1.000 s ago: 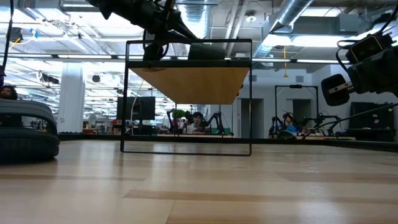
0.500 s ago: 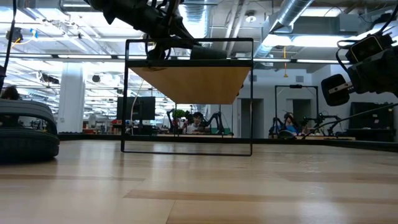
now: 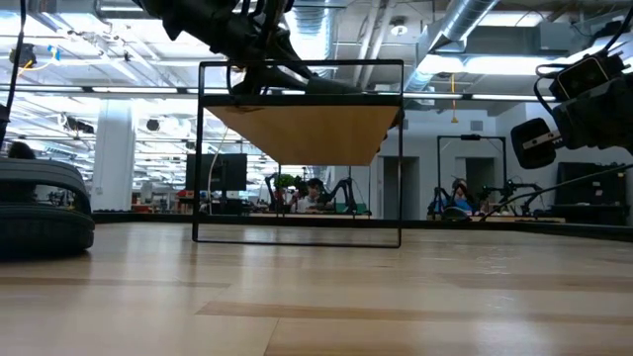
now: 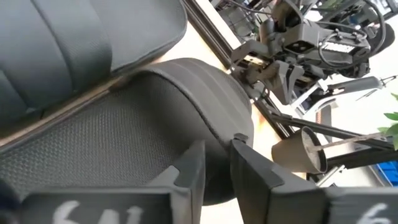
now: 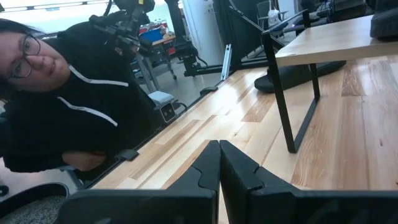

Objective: Pick and place slides into the shelf
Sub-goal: Put the black slide on the shelf

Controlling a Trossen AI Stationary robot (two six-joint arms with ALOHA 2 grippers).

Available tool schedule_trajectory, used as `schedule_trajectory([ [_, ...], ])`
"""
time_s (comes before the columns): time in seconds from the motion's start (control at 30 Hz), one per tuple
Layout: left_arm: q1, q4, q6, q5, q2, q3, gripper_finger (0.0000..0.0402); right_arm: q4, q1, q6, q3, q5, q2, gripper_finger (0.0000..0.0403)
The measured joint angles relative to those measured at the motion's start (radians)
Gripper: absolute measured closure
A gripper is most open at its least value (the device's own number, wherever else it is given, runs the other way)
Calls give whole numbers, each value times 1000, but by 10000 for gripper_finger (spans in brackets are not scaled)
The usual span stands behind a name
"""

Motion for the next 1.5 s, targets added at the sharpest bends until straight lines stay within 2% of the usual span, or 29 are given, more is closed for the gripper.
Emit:
schedule_trajectory([
  [0.33,0,2,9,0,0,0,293,0,0,0,0,0,0,403],
  [0.57,4,3,89,-31,-55,-2,287,0,0,0,0,0,0,403],
  [0.77,4,-45,201,-117,-156,-2,287,0,0,0,0,0,0,403],
  [0.9,-5,-100,354,-93,-243,-2,287,0,0,0,0,0,0,403],
  [1.03,-27,-235,521,-20,-331,-1,287,0,0,0,0,0,2,403],
  [1.23,-84,-579,691,-21,-439,-1,287,0,0,0,0,0,2,403],
  [1.37,-127,-823,704,-46,-470,-1,287,0,0,0,0,0,1,403],
  [1.5,-178,-990,670,-46,-474,-1,287,0,0,0,0,0,1,403],
])
